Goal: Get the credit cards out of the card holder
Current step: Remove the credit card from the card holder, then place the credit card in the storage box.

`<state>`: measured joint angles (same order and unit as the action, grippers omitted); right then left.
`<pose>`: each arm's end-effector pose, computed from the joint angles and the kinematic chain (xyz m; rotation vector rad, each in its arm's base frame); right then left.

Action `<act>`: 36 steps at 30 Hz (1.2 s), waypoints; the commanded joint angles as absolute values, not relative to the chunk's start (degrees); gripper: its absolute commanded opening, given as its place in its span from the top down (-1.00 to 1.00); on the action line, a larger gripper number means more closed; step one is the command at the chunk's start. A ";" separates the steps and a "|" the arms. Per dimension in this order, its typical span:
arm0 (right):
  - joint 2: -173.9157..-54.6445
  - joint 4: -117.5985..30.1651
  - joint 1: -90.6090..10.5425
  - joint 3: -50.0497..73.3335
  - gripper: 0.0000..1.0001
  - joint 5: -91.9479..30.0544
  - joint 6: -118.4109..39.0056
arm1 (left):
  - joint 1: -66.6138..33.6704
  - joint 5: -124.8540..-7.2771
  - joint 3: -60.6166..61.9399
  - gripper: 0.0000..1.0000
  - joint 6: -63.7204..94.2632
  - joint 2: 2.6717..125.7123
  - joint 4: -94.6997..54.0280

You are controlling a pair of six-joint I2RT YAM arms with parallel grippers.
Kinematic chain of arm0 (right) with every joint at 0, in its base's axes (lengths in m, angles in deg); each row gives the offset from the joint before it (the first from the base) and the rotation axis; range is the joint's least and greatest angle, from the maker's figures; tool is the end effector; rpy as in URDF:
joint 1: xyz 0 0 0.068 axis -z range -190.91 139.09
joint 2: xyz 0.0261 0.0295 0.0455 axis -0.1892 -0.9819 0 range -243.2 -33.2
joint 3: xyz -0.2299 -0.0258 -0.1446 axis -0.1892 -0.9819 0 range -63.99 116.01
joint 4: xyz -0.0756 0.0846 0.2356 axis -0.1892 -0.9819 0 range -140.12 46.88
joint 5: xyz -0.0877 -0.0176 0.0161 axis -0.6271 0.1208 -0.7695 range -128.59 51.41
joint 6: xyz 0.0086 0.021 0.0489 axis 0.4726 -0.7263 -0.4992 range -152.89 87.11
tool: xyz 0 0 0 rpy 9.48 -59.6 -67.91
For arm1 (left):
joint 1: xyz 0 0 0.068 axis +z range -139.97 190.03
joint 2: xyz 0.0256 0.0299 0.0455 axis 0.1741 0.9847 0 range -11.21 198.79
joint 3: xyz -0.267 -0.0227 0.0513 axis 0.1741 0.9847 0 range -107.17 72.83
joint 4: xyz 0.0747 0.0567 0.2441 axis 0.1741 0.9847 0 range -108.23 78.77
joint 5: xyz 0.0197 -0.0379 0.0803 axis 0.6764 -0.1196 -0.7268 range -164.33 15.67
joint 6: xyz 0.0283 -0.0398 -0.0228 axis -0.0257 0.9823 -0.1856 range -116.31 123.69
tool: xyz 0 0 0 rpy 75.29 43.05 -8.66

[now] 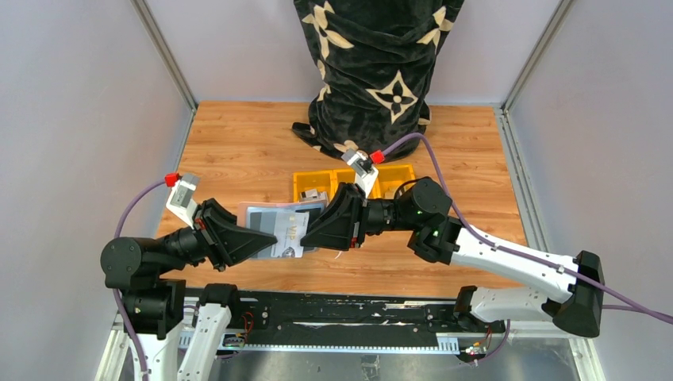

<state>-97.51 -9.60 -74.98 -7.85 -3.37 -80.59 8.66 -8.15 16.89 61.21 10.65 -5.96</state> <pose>0.0907 0.2336 0.4201 -0.8567 1.2315 1.9934 0.0256 -0.0332 0.4316 0.4390 1.5481 -1.4997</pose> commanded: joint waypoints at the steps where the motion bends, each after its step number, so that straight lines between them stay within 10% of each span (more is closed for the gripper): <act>1: -99.93 -2.69 -74.74 -6.79 0.40 -3.34 -84.11 | 8.45 -9.24 15.36 1.00 60.30 11.63 -5.89; 6: -103.32 0.82 -75.33 -4.30 0.41 -2.20 -86.15 | 8.47 -9.40 15.11 1.00 59.58 11.89 -5.34; 11: -101.23 -1.11 -75.12 -5.57 0.97 -2.96 -84.62 | 8.49 -8.93 13.61 1.00 57.42 12.45 -2.87; 26: -82.64 -39.24 -57.21 -6.72 1.00 -0.89 -70.82 | 8.53 -8.39 12.67 1.00 56.47 12.72 -3.33; 36: -88.66 -74.14 -38.97 -1.62 1.00 -25.72 -54.51 | 8.50 -7.71 12.02 1.00 53.73 12.47 -2.10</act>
<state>-84.49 -57.95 -43.57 -2.56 -13.42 -63.02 8.66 -8.79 13.43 55.59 12.27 -2.53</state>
